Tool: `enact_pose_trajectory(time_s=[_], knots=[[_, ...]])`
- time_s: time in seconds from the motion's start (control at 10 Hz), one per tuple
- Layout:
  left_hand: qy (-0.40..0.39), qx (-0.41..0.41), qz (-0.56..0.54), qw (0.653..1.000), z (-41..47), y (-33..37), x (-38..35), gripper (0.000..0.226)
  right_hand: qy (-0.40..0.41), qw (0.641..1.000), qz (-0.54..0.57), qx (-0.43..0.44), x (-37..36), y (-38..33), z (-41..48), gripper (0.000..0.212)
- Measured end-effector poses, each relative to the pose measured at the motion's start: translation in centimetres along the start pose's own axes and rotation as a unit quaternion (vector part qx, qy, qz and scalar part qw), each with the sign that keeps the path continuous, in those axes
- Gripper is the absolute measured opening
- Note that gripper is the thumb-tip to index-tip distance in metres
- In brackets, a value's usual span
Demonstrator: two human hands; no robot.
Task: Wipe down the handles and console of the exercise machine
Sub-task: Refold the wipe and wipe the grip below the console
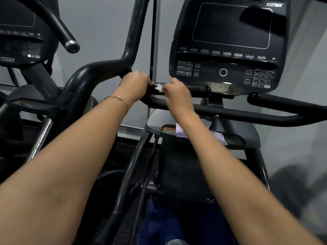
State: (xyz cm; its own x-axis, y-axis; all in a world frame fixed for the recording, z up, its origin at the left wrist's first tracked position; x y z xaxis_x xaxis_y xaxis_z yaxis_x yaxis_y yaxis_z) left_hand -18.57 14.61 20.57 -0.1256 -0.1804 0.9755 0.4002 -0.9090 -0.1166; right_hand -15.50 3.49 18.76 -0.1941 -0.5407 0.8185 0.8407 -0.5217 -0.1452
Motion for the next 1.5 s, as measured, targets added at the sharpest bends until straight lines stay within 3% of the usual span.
enact_pose_trajectory(time_s=[0.1, 0.2, 0.3, 0.4, 0.5, 0.6, 0.7, 0.8, 0.9, 1.0, 1.1, 1.2, 1.4, 1.5], knots=[[-0.011, 0.003, 0.004, 1.0, 0.6, 0.3, 0.3, 0.033, 0.064, 0.847, 0.495, -0.185, -5.4, 3.6, -3.5, 0.016], [-0.019, -0.008, 0.028, 0.999, 0.9, 0.9, 0.2, 0.034, 0.051, 0.421, 0.837, -0.345, -12.9, 3.4, -4.0, 0.016], [-0.03, -0.011, 0.053, 0.998, 1.1, 0.7, 0.1, 0.036, 0.002, 0.411, 0.861, -0.3, -13.9, 2.3, -0.7, 0.025], [-0.033, -0.01, 0.063, 0.997, 1.2, 0.4, -0.1, 0.037, -0.001, 0.375, 0.88, -0.292, -13.3, 0.6, 1.1, 0.017], [-0.031, -0.01, 0.074, 0.997, 0.9, 0.6, -0.2, 0.037, 0.051, 0.238, 0.927, -0.286, -12.7, -0.2, 1.1, 0.015], [-0.029, -0.012, 0.068, 0.997, 0.7, 0.8, -0.1, 0.037, 0.114, 0.16, 0.939, -0.283, -12.0, 1.1, -0.2, 0.003], [-0.022, -0.01, 0.061, 0.998, 0.5, 0.9, -0.1, 0.037, 0.153, 0.114, 0.948, -0.255, -10.6, 2.5, -2.0, 0.022], [-0.023, -0.01, 0.061, 0.998, 0.4, 0.8, -0.3, 0.037, 0.142, 0.133, 0.968, -0.16, -6.8, 2.0, -3.8, 0.007], [-0.022, -0.011, 0.061, 0.998, 0.1, 1.0, -0.3, 0.038, 0.175, 0.463, 0.85, -0.183, -1.9, 4.5, -4.4, 0.012], [-0.021, -0.008, 0.059, 0.998, 0.2, 1.0, -0.3, 0.038, 0.197, 0.876, 0.427, -0.106, 5.4, 3.5, -1.6, 0.02], [-0.023, -0.002, 0.058, 0.998, 0.2, 0.9, -0.4, 0.035, 0.063, 0.992, 0.095, -0.058, 4.4, -0.8, 3.0, 0.026], [-0.015, 0.008, 0.057, 0.998, 0.0, 0.9, -0.4, 0.026, -0.069, 0.992, -0.101, -0.034, 0.1, -3.7, 4.2, 0.025], [-0.023, -0.016, 0.06, 0.998, -0.2, 0.8, -0.7, 0.044, -0.055, 0.983, -0.159, -0.08, 2.1, -0.5, 2.0, 0.028], [-0.034, -0.002, 0.067, 0.997, -0.2, 1.1, -0.5, 0.042, -0.058, 0.978, -0.168, -0.111, 3.9, 2.0, 0.7, 0.029]])
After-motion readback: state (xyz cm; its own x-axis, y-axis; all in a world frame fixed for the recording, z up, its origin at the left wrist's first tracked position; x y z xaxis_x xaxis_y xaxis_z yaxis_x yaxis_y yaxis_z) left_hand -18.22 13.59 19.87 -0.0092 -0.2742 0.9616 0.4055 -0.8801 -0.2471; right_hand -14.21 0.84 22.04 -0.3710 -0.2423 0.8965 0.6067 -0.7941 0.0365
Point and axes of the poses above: each hand's wrist, its own z-axis towards the middle knuckle, its own x-axis out of the back of the hand, y = z × x, the point moved 7 cm from there along z, towards the middle knuckle, and after that the axes turned 15 degrees about -y, right-handed, at the moved point
